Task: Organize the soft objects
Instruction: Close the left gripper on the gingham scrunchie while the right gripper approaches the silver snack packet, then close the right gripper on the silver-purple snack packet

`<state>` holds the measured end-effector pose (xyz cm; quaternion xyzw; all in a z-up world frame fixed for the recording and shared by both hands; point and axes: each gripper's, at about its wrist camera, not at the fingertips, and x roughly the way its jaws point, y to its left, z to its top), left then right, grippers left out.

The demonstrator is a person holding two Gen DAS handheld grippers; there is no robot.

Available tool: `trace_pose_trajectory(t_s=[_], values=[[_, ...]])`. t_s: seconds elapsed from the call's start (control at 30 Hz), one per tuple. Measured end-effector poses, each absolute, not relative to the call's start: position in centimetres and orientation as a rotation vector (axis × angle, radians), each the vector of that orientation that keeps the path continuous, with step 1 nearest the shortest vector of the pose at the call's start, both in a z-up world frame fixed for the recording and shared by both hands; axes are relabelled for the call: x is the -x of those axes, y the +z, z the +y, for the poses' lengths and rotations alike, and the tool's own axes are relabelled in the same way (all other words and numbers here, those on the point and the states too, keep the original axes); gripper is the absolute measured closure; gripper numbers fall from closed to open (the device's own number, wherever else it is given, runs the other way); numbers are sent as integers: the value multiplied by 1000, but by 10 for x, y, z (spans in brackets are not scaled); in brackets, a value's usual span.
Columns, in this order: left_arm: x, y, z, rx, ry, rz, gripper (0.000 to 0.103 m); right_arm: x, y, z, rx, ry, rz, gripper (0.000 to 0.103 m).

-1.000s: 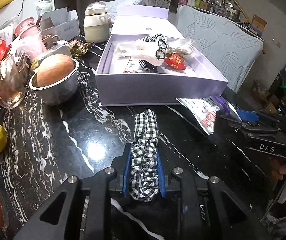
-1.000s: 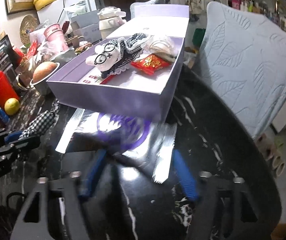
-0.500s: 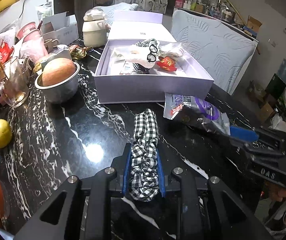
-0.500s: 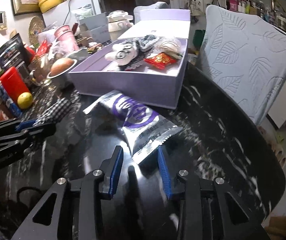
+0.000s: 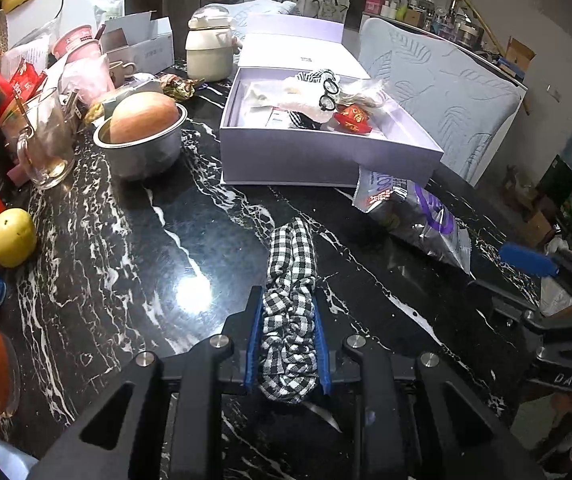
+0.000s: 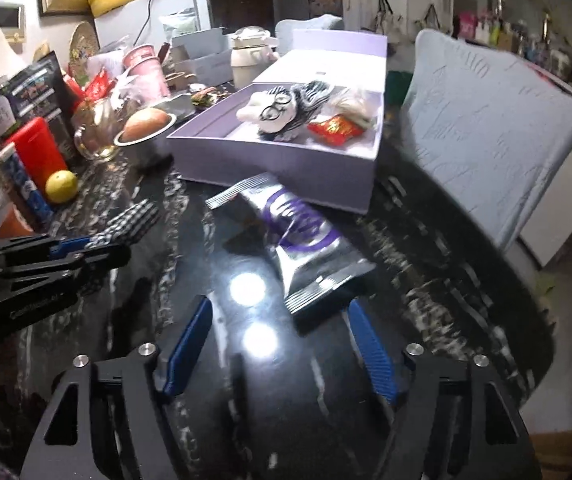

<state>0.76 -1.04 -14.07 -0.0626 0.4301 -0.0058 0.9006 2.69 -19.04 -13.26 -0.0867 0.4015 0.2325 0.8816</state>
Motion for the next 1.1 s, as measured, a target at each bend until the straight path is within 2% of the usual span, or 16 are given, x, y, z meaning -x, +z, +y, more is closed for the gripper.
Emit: trace_pose_trajectory(t_s=[0.33,0.9,0.97,1.03,1.07,1.1], values=[[-20,-141,-7,137,-11,897,81,-63,-127,-170,358,494,766,12],[-34,-143,-2,151,-11,911,81,-113,-159,-148,380,649,898,12],[-34,-143,-2,152,-11,911,81,-115,-160,-147,375,648,910,16],[-34,-144,-2,153,-12,913,81,-116,-164,-148,362,644,935,36],[-34,-144,-2,154,-13,914,81,-116,-166,-149,354,642,948,37],[-33,-144,-2,155,-14,914,81,-116,-165,-150,349,632,939,46]])
